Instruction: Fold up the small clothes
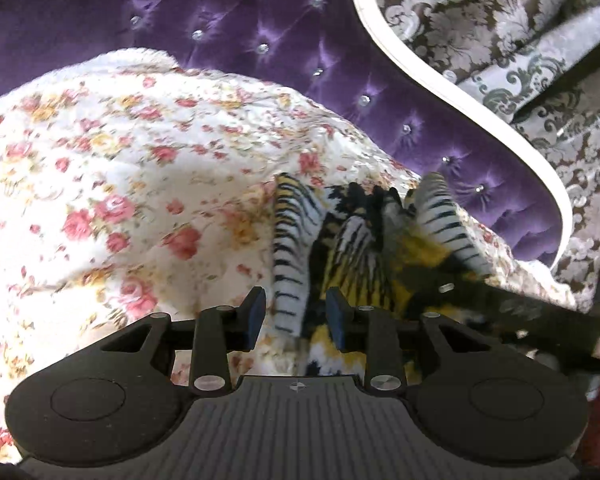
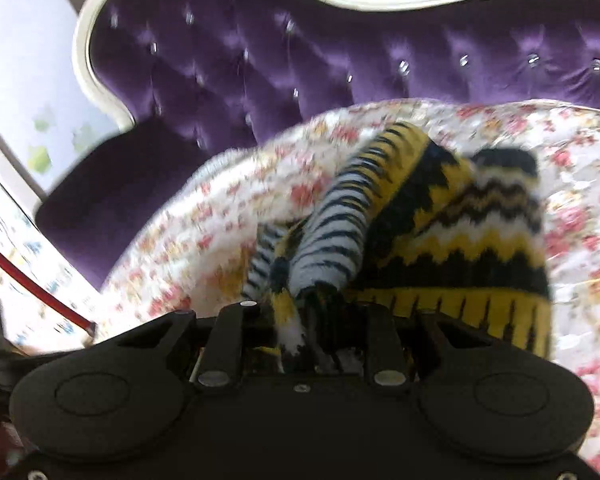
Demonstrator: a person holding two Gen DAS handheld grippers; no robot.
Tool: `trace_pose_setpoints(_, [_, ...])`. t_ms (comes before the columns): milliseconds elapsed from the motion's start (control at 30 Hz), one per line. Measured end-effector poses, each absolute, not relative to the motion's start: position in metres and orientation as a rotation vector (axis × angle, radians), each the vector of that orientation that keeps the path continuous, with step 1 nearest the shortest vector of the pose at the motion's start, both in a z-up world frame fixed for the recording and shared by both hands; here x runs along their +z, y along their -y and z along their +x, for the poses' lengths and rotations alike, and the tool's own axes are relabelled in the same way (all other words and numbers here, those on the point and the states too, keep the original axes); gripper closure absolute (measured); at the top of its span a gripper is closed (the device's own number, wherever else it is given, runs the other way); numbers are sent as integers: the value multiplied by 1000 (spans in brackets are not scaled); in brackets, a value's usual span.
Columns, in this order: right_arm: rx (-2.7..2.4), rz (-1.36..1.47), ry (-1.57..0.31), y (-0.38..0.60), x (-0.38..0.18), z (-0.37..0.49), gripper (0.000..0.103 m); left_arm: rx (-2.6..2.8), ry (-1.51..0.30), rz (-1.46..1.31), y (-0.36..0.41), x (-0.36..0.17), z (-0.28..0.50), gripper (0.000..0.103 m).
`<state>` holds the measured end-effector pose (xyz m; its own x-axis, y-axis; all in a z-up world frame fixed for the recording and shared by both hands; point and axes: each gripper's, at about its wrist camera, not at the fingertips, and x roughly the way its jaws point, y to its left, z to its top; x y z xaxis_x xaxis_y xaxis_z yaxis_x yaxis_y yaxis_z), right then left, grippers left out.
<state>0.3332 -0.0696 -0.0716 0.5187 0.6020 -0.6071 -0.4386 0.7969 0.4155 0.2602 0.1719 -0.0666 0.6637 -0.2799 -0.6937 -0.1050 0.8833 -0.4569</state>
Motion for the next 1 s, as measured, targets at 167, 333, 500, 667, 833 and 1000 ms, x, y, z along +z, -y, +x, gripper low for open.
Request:
trace_pose_setpoints(167, [730, 214, -713, 68, -62, 320, 31, -125, -843, -543, -183, -66, 258, 63])
trace_pose_setpoints(333, [716, 188, -590, 93, -33, 301, 29, -161, -815, -542, -181, -52, 261, 54])
trace_pose_setpoints(500, [663, 60, -551, 108, -34, 273, 28, -198, -812, -513, -165, -40, 274, 49])
trace_pose_setpoints(667, [671, -145, -510, 86, -56, 236, 28, -260, -883, -536, -148, -51, 300, 47])
trace_pose_setpoints(833, [689, -351, -397, 54, -75, 200, 28, -274, -931, -547, -141, -63, 319, 47])
trace_pose_setpoints(1000, [712, -486, -343, 25, -91, 189, 31, -291, -936, -535, -139, -66, 329, 48])
